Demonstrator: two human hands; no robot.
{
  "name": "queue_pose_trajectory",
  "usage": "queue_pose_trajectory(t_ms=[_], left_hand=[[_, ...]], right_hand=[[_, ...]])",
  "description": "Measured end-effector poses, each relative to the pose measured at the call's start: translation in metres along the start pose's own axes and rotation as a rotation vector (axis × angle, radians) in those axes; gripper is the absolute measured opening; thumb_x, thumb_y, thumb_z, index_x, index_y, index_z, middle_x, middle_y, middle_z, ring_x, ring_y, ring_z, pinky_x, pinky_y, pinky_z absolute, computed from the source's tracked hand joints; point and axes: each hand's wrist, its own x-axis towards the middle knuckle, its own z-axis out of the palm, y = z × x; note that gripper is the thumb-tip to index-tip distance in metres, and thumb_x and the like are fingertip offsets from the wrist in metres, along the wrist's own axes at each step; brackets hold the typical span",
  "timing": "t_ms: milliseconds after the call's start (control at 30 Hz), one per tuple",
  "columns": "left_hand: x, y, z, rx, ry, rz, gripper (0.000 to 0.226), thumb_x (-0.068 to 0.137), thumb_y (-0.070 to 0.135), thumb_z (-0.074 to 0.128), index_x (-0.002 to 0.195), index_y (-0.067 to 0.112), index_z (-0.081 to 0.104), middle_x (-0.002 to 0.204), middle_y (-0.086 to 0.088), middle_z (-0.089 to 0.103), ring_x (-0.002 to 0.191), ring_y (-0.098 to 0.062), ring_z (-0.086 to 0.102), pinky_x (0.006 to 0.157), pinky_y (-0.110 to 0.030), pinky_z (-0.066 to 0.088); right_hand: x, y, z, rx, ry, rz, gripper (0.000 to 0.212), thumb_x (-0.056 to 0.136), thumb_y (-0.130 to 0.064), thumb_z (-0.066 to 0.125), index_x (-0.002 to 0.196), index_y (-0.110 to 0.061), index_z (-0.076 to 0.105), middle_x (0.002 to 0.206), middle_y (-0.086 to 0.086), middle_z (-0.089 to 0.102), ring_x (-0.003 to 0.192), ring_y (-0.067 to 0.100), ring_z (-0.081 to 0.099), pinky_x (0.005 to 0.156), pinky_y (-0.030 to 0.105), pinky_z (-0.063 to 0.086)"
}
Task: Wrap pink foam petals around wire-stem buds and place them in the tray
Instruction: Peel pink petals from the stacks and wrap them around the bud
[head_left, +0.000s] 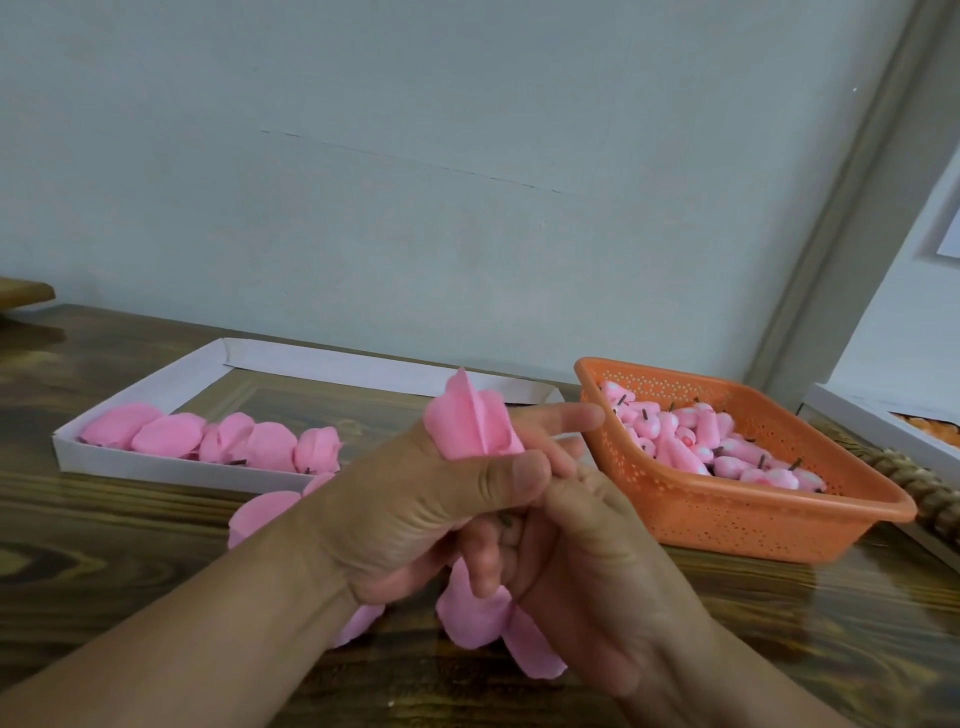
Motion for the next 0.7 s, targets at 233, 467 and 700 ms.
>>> queue_pose_trajectory(t_ms=[233, 467, 700], left_hand=[[0.003, 0.001, -0.003, 0.085, 0.061, -0.076, 0.022, 0.067, 0.041, 0.077, 0.077, 0.022, 0.077, 0.085, -0.033, 0.061, 0.028, -0.007, 0.045, 0.037, -0.017, 0.041], [0.010, 0.001, -0.001, 0.739, 0.411, 0.121, 0.033, 0.061, 0.057, 0.058, 0.065, 0.025, 0.062, 0.054, 0.007, 0.057, 0.052, -0.001, 0.051, 0.052, -0.013, 0.043], [0.015, -0.006, 0.005, 0.941, 0.385, 0.134, 0.018, 0.073, 0.040, 0.060, 0.055, 0.041, 0.056, 0.048, 0.018, 0.050, 0.049, 0.004, 0.049, 0.048, -0.005, 0.036]], right_hand=[[0.004, 0.008, -0.011, -0.027, 0.033, 0.037, 0.020, 0.075, -0.026, 0.068, 0.077, -0.006, 0.066, 0.067, 0.012, 0.066, 0.048, 0.016, 0.061, 0.048, 0.022, 0.050], [0.011, -0.022, -0.047, -0.366, 0.421, -0.187, 0.013, 0.068, -0.013, 0.052, 0.067, -0.006, 0.063, 0.060, 0.011, 0.062, 0.046, 0.019, 0.051, 0.045, 0.026, 0.044], [0.002, -0.039, -0.042, -0.669, 0.439, -0.497, 0.010, 0.067, -0.004, 0.059, 0.068, -0.011, 0.066, 0.071, 0.009, 0.063, 0.067, 0.024, 0.059, 0.062, 0.029, 0.049]])
